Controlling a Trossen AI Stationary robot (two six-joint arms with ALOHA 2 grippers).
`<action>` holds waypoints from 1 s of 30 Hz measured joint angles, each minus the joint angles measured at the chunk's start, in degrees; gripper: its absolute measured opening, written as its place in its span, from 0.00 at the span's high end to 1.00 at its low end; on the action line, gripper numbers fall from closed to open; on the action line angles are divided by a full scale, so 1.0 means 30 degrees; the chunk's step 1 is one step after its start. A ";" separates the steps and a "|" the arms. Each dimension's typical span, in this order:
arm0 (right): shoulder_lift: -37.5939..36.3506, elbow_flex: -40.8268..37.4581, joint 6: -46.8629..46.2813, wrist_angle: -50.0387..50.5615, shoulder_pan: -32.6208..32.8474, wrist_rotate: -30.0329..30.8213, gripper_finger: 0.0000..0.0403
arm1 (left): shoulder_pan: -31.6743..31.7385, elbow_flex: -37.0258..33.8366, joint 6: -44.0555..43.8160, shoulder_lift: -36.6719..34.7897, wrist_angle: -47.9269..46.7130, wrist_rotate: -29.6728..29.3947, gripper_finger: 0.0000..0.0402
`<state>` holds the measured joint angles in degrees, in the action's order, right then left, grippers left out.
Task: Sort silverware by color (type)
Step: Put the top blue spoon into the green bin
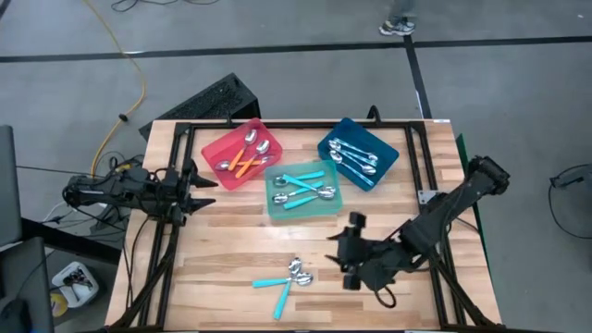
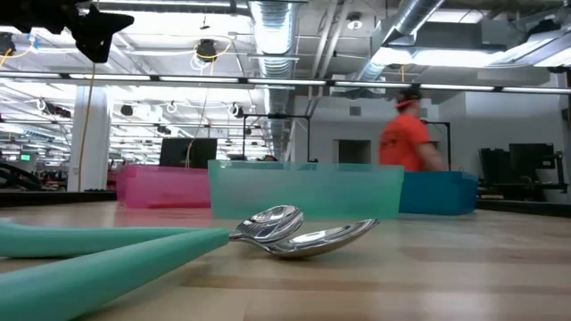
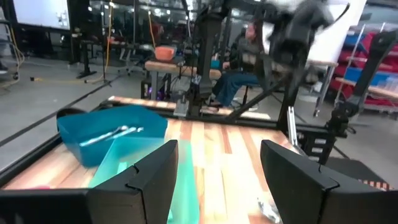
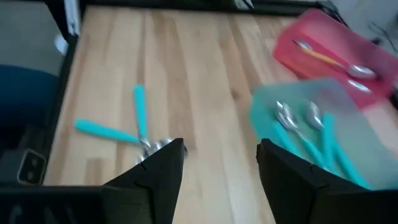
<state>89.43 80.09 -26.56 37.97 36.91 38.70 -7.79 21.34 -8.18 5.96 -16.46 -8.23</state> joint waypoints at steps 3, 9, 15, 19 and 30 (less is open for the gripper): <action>-0.0007 -0.2226 0.0987 -0.4469 -0.0282 -0.0244 0.44 | 0.0005 0.0000 0.0021 0.0000 0.0408 -0.0006 0.47; 0.0000 -0.5632 0.1297 -0.9584 -0.1342 -0.1645 0.44 | 0.0004 0.0000 0.0021 0.0000 0.0391 0.0001 0.47; 0.0894 -0.6795 0.0074 -1.1415 -0.2900 -0.3193 0.44 | 0.0006 0.0000 0.0021 0.0000 0.0380 0.0001 0.47; 0.2603 -0.6746 0.0437 -1.2476 -0.3604 -0.4603 0.44 | -0.0001 0.0000 0.0021 0.0000 0.0270 0.0001 0.47; 0.6397 -0.6753 0.0734 -1.6379 -0.3986 -0.6109 0.44 | 0.0006 0.0000 0.0014 0.0000 0.0158 0.0001 0.47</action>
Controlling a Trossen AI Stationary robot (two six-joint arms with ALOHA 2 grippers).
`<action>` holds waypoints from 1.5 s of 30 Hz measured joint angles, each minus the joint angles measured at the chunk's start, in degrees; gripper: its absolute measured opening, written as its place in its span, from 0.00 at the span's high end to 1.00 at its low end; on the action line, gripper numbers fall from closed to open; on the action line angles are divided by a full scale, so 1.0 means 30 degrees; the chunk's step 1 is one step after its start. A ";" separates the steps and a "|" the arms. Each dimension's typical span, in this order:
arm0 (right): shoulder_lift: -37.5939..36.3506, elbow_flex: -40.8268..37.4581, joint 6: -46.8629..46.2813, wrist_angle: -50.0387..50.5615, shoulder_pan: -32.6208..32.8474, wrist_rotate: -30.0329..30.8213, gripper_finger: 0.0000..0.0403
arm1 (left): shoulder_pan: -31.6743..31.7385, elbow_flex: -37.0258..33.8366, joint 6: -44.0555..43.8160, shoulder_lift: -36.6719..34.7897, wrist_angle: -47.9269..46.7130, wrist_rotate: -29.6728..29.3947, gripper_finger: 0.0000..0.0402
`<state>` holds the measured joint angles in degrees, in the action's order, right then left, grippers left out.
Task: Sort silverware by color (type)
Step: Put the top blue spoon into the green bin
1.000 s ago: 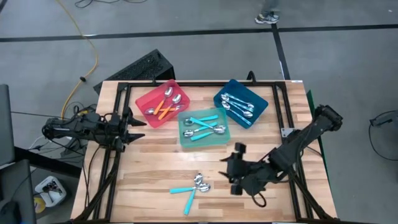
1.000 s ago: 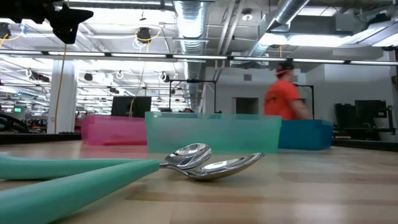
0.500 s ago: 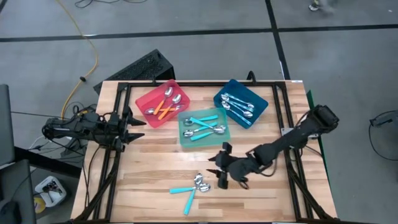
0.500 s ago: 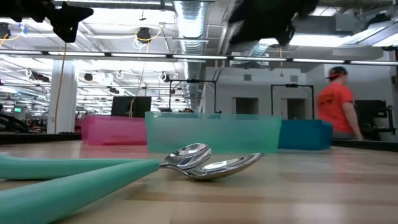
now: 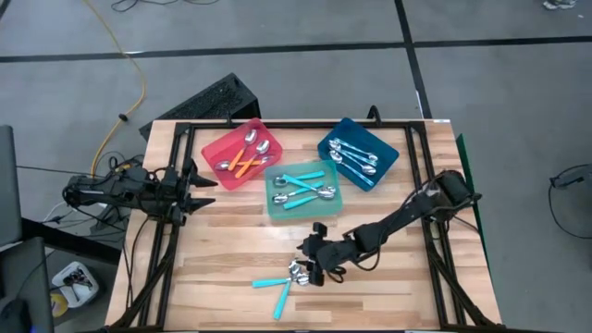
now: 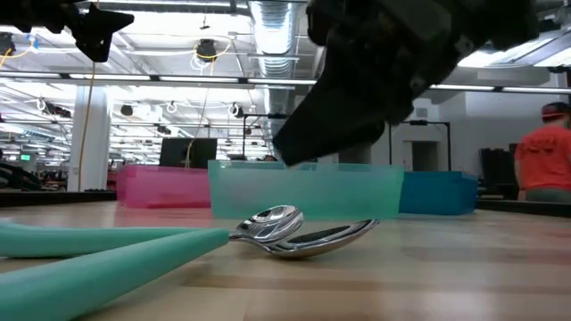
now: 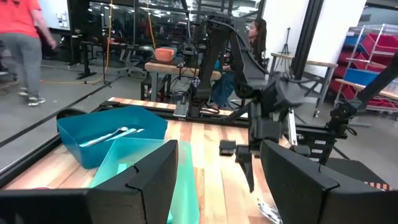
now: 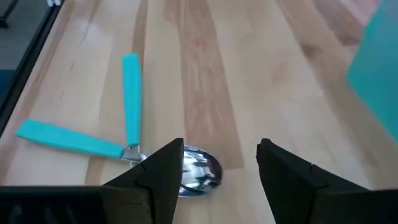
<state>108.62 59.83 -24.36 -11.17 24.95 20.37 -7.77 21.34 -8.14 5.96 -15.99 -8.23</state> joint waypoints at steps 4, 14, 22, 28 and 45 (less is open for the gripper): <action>0.1127 0.0007 -0.0133 -0.0922 0.0007 -0.0390 0.44 | -0.0007 0.0000 0.0000 0.0000 0.0004 0.0003 0.47; 0.2893 0.0163 -0.1866 -0.1575 -0.0029 -0.1458 0.44 | -0.0001 0.0000 0.0000 0.0000 -0.0015 -0.0007 0.47; 0.2870 0.0175 -0.1864 -0.1358 -0.0140 -0.1592 0.59 | 0.0001 0.0000 0.0000 0.0000 -0.0015 -0.0033 0.47; 0.2893 0.0194 -0.2161 -0.1048 -0.0144 -0.2105 0.83 | 0.0000 0.0007 0.0000 0.0000 -0.0015 -0.0051 0.47; 0.2798 0.0146 -0.1120 -0.1830 -0.0629 -0.1592 0.95 | -0.0002 0.0007 0.0000 0.0000 -0.0075 -0.0058 0.47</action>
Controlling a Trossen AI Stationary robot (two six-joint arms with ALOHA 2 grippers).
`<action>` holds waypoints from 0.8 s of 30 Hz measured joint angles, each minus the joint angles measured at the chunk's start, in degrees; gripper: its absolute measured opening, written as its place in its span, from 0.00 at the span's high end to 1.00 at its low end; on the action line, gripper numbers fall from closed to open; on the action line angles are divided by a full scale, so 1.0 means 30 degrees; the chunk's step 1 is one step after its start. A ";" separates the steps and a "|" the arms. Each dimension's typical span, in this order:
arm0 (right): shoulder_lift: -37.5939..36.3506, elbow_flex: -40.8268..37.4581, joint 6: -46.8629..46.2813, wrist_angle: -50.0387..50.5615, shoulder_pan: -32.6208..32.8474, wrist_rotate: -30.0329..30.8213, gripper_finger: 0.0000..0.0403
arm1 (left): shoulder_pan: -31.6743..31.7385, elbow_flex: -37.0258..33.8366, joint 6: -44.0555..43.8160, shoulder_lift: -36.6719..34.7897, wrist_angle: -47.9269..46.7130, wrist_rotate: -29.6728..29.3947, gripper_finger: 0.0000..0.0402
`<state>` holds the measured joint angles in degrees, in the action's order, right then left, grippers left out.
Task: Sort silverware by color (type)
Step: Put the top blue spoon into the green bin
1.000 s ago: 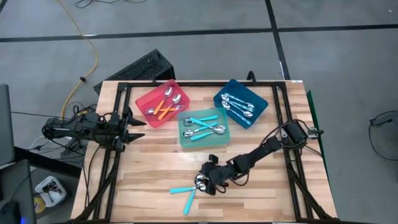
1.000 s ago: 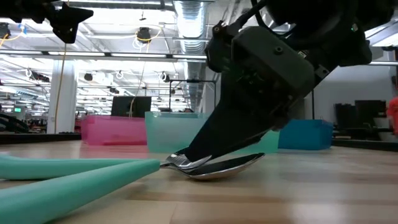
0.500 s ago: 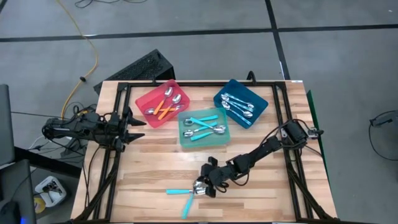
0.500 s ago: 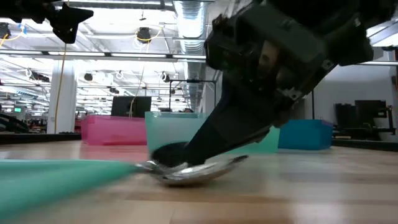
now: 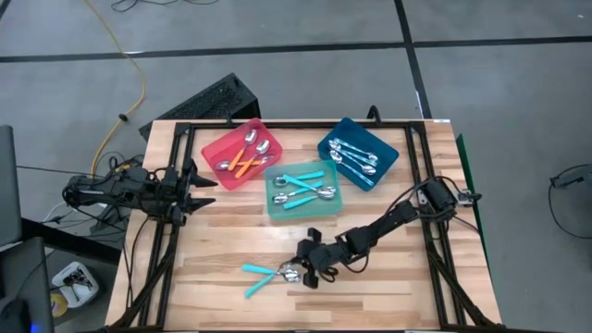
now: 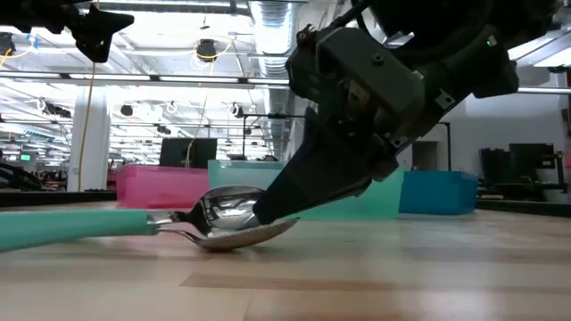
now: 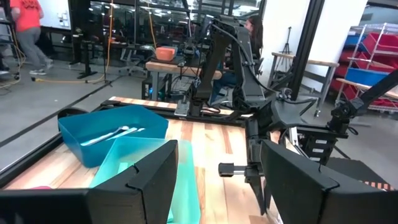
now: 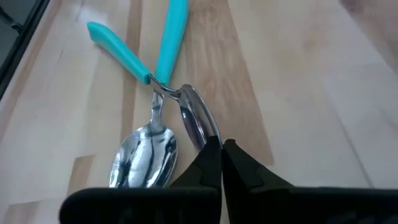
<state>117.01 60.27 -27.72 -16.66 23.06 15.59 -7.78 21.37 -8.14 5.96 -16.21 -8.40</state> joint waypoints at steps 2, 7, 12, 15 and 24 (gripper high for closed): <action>0.0000 -0.0010 0.0231 -0.0367 -0.0005 -0.0007 0.95 | -0.0005 0.0007 0.0000 0.0000 -0.0132 0.0000 0.47; -0.0042 -0.0033 0.0484 -0.0978 -0.0001 0.0091 0.95 | -0.0002 0.0007 -0.0039 0.0007 -0.0479 0.0000 0.47; -0.1002 -0.0036 0.1653 -0.0760 0.0010 0.0969 0.95 | 0.0002 0.0007 -0.0044 0.0007 -0.0479 0.0000 0.47; -0.1853 -0.0022 0.2722 -0.0800 -0.0104 0.1607 0.95 | 0.0002 0.0007 -0.0036 0.0007 -0.0492 0.0000 0.47; -0.4262 -0.0007 0.5733 -0.0645 -0.0134 0.7409 0.95 | 0.0002 0.0007 -0.0189 0.0015 -0.0501 0.0000 0.47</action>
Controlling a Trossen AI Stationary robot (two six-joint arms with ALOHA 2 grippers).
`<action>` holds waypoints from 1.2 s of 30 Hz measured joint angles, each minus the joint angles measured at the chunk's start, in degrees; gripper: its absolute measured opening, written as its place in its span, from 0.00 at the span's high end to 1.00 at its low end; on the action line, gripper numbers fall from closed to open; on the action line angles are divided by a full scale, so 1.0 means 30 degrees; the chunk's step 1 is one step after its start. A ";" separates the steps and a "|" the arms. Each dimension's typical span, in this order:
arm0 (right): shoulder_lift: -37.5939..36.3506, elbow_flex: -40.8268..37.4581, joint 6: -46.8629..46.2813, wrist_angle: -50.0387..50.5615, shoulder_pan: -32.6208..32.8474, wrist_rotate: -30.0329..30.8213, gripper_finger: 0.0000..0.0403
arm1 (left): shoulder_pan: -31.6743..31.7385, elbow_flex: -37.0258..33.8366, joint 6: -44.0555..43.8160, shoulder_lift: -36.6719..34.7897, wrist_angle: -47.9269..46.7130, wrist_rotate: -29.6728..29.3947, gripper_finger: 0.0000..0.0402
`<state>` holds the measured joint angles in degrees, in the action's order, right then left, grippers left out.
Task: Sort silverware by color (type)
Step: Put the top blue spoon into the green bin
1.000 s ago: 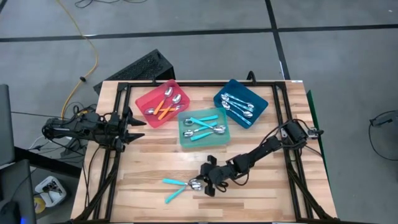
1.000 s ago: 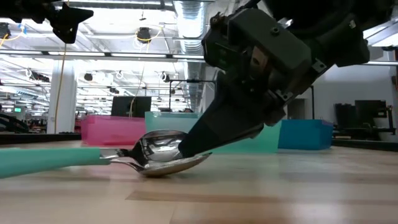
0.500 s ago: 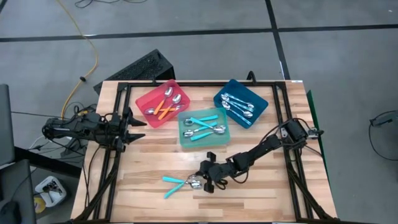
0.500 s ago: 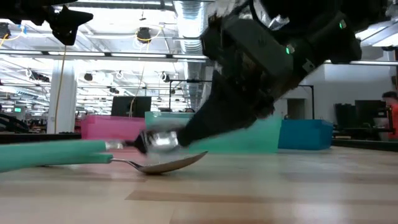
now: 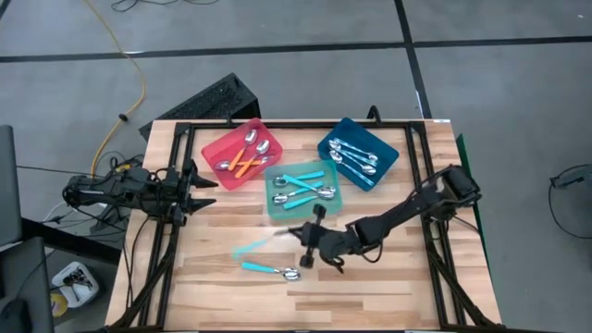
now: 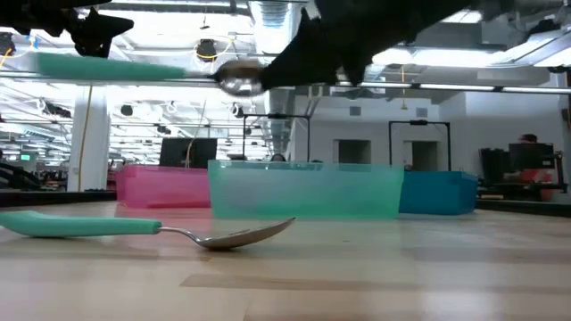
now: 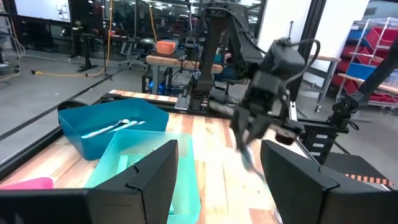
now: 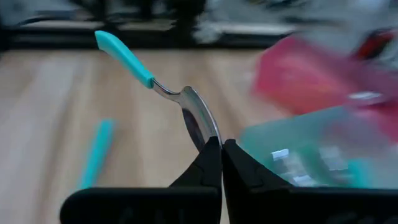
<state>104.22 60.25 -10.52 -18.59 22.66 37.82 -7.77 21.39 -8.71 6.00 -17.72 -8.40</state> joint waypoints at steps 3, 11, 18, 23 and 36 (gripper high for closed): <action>-0.0456 0.0007 0.0656 -0.0009 0.0202 0.2851 0.95 | -0.0006 0.0000 -0.0007 0.0000 0.0000 0.0000 0.47; -0.0626 0.0007 0.0461 0.0720 0.0234 0.6383 0.95 | -0.0006 0.0000 0.0132 0.0000 0.0000 0.0000 0.47; -0.1679 0.0018 0.1122 0.2139 -0.0525 0.5518 0.95 | -0.0005 0.0000 0.0138 0.0000 0.0007 0.0000 0.47; -0.3726 0.0022 0.1185 0.5542 -0.1067 0.4723 0.95 | -0.0005 0.0000 0.0131 0.0000 -0.0006 -0.0115 0.47; -1.0864 -0.7648 0.1125 -0.0248 -0.1226 0.4504 0.95 | -0.0006 0.0000 0.0372 -0.0006 0.0001 -0.0640 0.47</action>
<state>71.63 37.31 -7.15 -19.34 18.98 51.34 -7.79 21.39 -7.60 5.98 -17.71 -10.33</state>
